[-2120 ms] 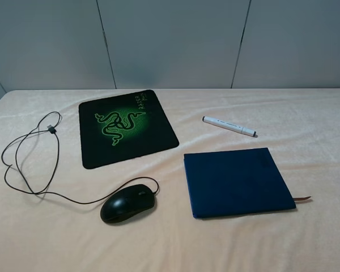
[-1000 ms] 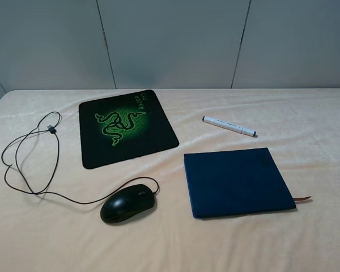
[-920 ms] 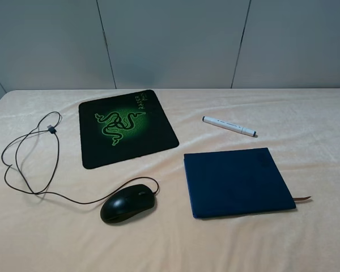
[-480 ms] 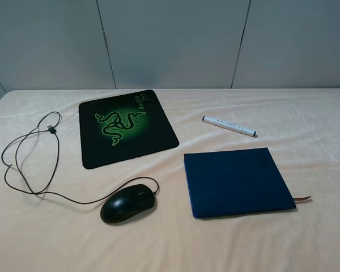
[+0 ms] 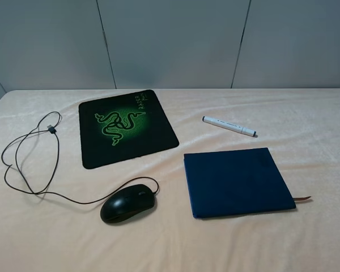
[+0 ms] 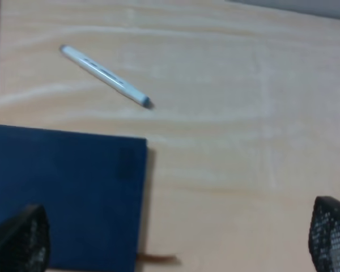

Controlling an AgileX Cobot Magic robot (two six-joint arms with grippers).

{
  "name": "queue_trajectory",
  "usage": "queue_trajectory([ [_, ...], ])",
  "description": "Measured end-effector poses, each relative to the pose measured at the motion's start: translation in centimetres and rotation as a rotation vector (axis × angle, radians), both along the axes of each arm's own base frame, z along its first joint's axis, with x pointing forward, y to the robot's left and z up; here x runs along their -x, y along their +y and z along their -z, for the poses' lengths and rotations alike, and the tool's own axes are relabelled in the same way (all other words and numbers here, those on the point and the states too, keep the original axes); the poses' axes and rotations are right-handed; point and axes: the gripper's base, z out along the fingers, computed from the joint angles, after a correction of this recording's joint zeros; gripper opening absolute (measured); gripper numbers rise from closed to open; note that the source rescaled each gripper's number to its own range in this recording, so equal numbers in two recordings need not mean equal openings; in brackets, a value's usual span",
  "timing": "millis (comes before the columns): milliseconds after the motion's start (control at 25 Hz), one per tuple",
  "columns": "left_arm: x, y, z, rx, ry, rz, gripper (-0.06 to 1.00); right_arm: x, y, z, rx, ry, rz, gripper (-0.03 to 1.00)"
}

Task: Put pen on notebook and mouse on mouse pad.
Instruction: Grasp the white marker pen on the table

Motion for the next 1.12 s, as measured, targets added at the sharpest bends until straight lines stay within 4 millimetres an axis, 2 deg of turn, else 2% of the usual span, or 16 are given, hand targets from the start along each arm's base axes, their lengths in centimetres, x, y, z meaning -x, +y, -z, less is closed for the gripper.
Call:
queue_trajectory([
  [280, 0.0, 0.0, 0.0, 0.000, 0.000, 0.000, 1.00, -6.7, 1.9, -2.0, 0.045, 0.068, -0.187, 1.00],
  [560, 0.0, 0.0, 0.0, 0.000, 0.000, 0.000, 1.00, -12.9, 5.5, -2.5, 0.109, 0.139, -0.356, 1.00],
  [840, 0.0, 0.0, 0.0, 0.000, 0.000, 0.000, 1.00, -17.1, 9.7, 0.5, 0.191, 0.248, -0.516, 1.00],
  [960, 0.0, 0.0, 0.0, 0.000, 0.000, 0.000, 1.00, -18.7, 11.5, 2.6, 0.234, 0.290, -0.581, 1.00],
  [1120, 0.0, 0.0, 0.0, 0.000, 0.000, 0.000, 1.00, -20.8, 12.7, 5.5, 0.282, 0.361, -0.649, 1.00],
])
